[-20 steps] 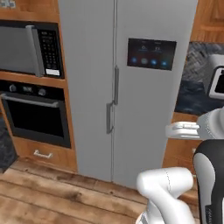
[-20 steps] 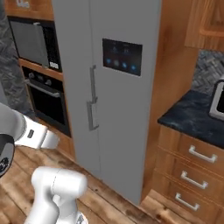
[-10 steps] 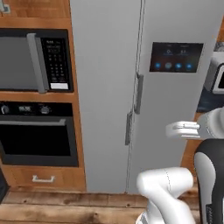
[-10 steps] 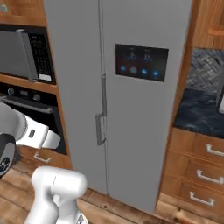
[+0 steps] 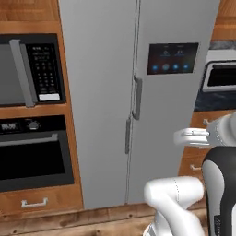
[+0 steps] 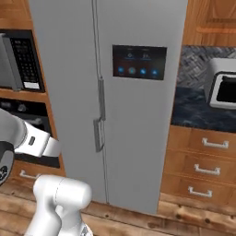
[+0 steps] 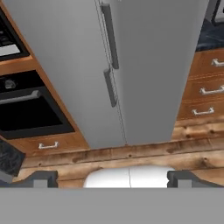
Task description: Move the hot dog bun to the plate on the dining table and place the condiment next to that plate. Then navigate to the fridge and take the sausage and place it on the plate as well.
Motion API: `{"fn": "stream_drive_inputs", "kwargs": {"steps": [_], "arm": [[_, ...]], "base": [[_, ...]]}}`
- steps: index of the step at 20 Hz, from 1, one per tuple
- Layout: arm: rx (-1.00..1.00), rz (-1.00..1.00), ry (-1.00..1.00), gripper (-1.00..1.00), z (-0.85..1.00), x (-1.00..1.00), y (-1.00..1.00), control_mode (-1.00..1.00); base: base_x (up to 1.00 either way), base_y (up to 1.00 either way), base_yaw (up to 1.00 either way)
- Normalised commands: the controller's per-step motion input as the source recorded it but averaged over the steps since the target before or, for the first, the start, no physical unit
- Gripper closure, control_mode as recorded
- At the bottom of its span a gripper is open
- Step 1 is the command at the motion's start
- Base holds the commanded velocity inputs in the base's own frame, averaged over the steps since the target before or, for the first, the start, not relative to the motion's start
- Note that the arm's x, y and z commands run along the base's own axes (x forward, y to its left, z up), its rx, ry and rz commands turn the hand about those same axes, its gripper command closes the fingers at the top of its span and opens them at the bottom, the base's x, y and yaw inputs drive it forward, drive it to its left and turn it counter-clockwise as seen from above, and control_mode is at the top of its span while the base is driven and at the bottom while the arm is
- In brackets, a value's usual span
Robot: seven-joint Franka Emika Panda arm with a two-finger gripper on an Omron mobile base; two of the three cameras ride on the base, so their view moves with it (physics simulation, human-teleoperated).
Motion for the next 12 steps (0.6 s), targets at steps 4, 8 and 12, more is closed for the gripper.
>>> {"fn": "stream_drive_inputs", "kwargs": {"steps": [4,8,12], "arm": [[0.0,0.0,0.0,-1.0,0.0,0.0,0.0,1.0],[0.0,0.0,0.0,-1.0,0.0,0.0,0.0,1.0],[0.0,0.0,0.0,-1.0,0.0,0.0,0.0,1.0]], "base": [[-0.01,0.58,-0.19],[-0.28,0.38,-0.07],[-0.65,0.0,0.0]]}}
